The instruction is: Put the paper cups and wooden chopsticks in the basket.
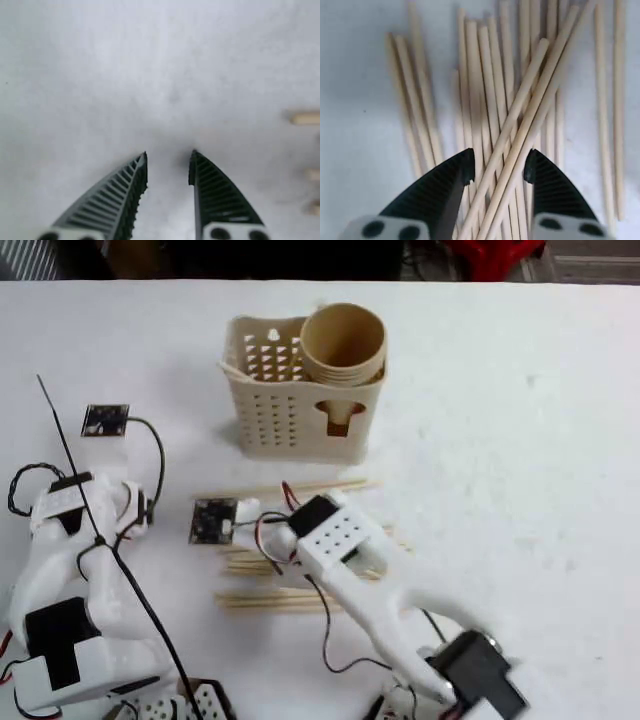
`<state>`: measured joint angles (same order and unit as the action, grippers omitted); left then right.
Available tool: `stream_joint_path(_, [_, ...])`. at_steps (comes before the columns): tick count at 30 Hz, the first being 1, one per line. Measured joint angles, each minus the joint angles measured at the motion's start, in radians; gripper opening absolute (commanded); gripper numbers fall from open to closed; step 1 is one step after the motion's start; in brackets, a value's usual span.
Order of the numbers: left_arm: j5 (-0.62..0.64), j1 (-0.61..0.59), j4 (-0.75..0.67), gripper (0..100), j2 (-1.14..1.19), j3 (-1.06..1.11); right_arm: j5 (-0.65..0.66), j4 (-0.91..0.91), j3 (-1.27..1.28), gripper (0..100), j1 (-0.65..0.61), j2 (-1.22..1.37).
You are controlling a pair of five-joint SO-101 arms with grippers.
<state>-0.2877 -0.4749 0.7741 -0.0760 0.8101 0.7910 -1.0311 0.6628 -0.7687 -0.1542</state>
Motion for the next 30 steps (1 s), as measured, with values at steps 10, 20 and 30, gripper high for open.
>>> stream_joint_path(10, [0.0, 0.0, 0.0, 15, 0.0, 0.0, -0.018, 0.055, 0.003, 12.8, -0.006, 0.061])
stream_joint_path(20, [0.0, 0.0, 0.0, 15, 0.0, 0.0, -0.018, 0.064, 0.003, 11.7, -0.005, 0.086])
stream_joint_path(30, [0.0, 0.0, 0.0, 15, 0.0, 0.0, -0.043, 0.109, -0.018, 1.5, 0.046, 0.14])
